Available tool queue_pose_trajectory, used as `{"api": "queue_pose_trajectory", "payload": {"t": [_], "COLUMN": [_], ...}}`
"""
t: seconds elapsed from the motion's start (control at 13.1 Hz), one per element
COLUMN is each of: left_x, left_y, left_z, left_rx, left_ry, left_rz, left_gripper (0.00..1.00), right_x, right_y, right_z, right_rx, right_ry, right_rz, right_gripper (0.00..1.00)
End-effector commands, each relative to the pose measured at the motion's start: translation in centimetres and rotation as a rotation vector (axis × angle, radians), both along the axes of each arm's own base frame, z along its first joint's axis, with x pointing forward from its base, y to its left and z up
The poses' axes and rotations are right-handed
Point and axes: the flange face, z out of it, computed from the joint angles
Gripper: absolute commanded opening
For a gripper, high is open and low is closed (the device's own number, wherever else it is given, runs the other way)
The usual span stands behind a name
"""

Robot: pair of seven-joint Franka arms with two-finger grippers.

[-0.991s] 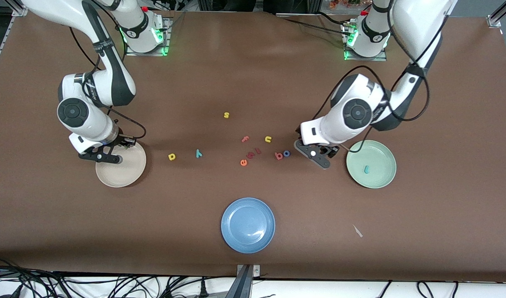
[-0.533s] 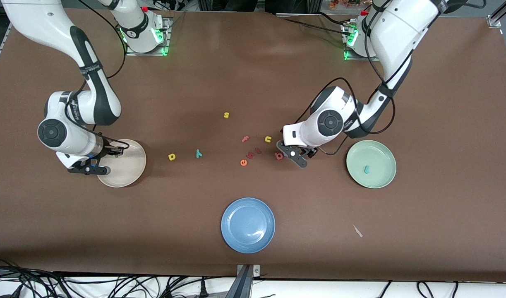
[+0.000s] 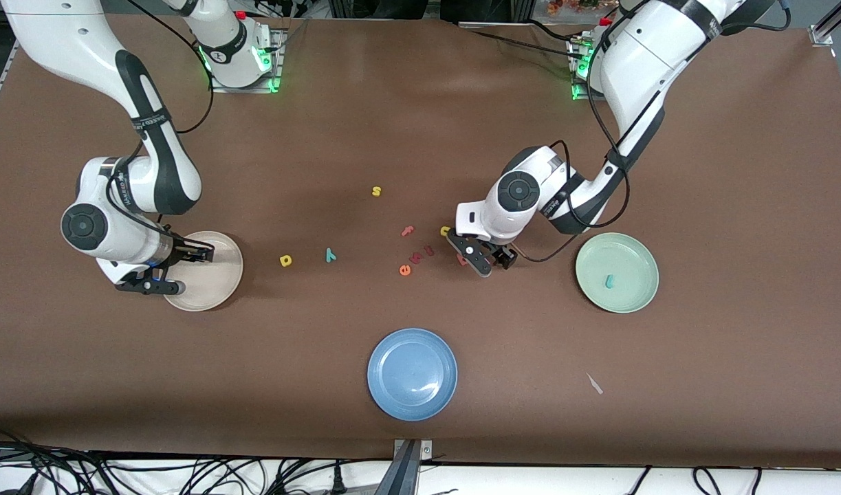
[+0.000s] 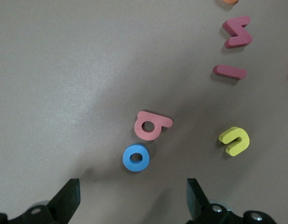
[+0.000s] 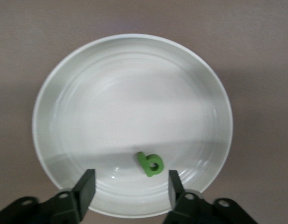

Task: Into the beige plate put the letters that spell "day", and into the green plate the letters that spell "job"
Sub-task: 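Drop the green b in the beige plate while the left gripper moves, then grasp the blue o with the left gripper while the right gripper rises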

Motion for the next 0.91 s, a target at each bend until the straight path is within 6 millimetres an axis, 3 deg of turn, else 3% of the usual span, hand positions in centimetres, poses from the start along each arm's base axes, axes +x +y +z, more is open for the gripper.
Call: {"api": "queue_pose_trajectory", "payload": {"t": [0.0,0.15,0.23,0.53,0.69,0.84], "left_x": [0.5,0.5,0.4,0.4,0.5,0.4], "left_y": [-0.1,0.0,-0.3,-0.7,-0.9,-0.9], "left_z": [-1.0,-1.1,-1.1,-0.9,-0.8,-1.0], "left_rx": [0.008,0.000,-0.002,-0.011,-0.024,-0.024], "left_ry": [-0.008,-0.009,-0.008,-0.032,-0.046,-0.043], "left_rz": [0.005,0.010,0.017,0.004,-0.002,-0.005], "left_gripper": [0.88,0.58,0.53,0.53,0.53,0.53], "right_x": [0.4,0.9,1.0,0.7,0.6,0.6], "right_y": [2.1,3.9,4.4,8.0,10.7,12.1], "right_z": [2.4,3.7,3.7,3.7,3.5,1.8], "right_rx": [0.026,0.048,0.058,0.094,0.102,0.101], "right_ry": [0.053,0.075,0.069,0.071,0.049,0.019], "right_rz": [0.035,0.109,0.125,0.191,0.223,0.246], "right_gripper": [0.99,1.00,1.00,1.00,1.00,1.00]}}
